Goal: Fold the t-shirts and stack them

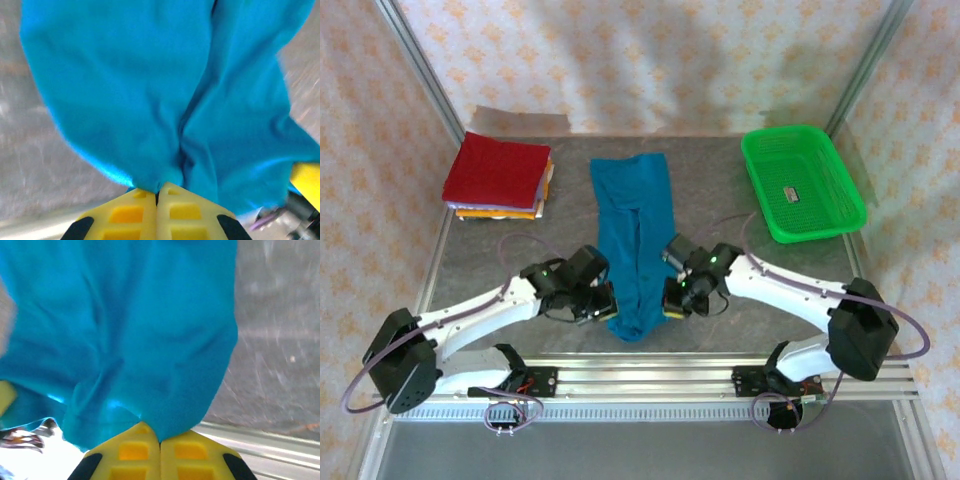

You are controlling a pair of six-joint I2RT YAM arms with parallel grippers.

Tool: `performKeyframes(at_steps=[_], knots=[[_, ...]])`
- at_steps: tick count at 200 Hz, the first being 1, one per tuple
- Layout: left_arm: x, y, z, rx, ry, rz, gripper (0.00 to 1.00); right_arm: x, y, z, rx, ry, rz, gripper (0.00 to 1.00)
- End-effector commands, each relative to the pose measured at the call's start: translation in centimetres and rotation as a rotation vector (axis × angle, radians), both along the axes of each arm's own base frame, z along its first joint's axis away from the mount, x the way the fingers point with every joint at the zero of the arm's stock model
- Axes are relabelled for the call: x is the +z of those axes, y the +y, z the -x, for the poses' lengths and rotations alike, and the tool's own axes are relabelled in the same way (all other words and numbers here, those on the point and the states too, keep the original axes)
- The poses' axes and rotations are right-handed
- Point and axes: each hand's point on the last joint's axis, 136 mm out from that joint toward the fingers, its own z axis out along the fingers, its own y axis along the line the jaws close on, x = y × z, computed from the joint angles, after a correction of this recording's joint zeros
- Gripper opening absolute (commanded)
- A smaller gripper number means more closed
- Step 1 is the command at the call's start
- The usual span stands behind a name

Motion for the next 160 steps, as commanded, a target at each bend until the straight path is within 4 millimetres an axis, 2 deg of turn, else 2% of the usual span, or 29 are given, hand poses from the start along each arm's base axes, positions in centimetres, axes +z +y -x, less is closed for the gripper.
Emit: performKeyframes(at_steps=[1,26,43,78,111,144,155,160], knots=[[0.5,0.6,-4.9,0.028,-0.048,-0.017,0.00,0.9,-0.9,-4.3,-0.059,-0.044,-0.006,0.00],[1.9,1.3,-10.4,0.022,-0.084,-0.045,0.00,1.9,-1.8,-10.0,-0.074,-0.098,0.031,0.00],[2.5,2.6,-13.6,0.042,-0.100,-0.067,0.00,2.2,-2.1,-13.7,-0.094,-0.123,0.027,0.00],[2.6,4.6,-18.9,0.094,-0.115,-0.045,0.00,1.4,-2.0,-18.5,-0.083,-0.125,0.032,0.00],[1.8,5.0,-21.7,0.091,-0.087,-0.014,0.00,0.4,-1.8,-21.5,-0.069,-0.134,0.058,0.00],[1.0,5.5,-23.1,0.097,-0.071,-0.010,0.00,-0.3,-1.9,-24.1,-0.065,-0.140,0.080,0.00],[1.4,5.7,-23.5,0.101,-0.081,-0.006,0.00,-0.3,-2.0,-25.0,-0.069,-0.144,0.084,0.00],[0.3,5.9,-23.7,0.106,-0.055,-0.014,0.00,-0.4,-2.0,-25.2,-0.071,-0.143,0.083,0.00]])
